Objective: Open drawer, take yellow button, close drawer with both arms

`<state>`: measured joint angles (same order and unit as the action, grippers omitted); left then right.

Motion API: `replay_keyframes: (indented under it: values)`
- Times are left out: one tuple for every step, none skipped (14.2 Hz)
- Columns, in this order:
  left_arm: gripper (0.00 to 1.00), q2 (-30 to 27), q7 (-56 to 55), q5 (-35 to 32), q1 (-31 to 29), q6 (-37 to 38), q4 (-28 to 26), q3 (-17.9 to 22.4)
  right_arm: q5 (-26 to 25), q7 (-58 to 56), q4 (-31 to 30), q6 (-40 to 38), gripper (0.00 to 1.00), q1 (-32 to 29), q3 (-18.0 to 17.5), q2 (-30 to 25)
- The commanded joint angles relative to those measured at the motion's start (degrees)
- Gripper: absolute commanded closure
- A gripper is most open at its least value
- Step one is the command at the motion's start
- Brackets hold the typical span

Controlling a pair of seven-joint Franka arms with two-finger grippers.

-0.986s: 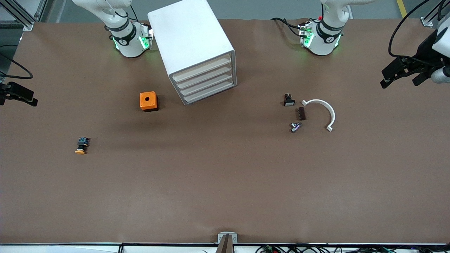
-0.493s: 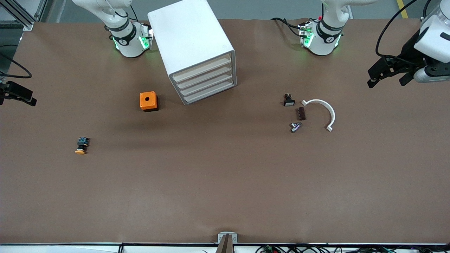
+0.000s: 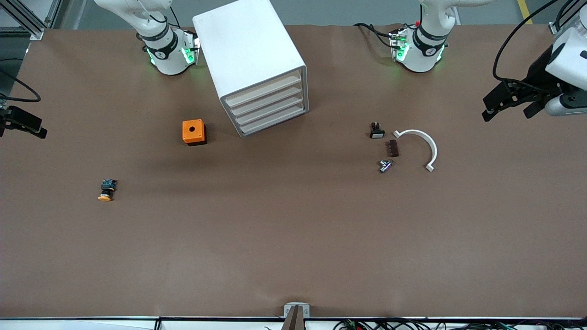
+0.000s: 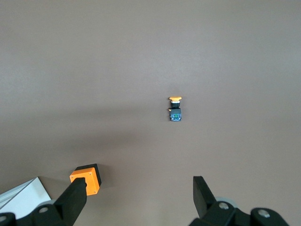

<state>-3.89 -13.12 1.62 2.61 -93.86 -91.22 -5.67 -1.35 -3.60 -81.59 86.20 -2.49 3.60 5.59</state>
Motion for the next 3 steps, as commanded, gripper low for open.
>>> replay_keyframes:
  values:
    - [0.0,0.46,-0.06,-0.04,0.46,0.34,1.31,0.49,-0.15,0.0,-0.5,0.2,0.0,-0.06,0.01,-1.02]
    - [0.0,0.46,0.03,-0.47,0.37,0.34,1.31,0.49,-0.15,0.0,-0.5,0.11,0.0,0.02,0.01,-1.02]
    - [0.0,0.46,0.11,-0.83,0.37,0.34,1.31,0.4,-0.15,0.0,-0.5,0.11,0.0,0.11,0.01,-1.02]
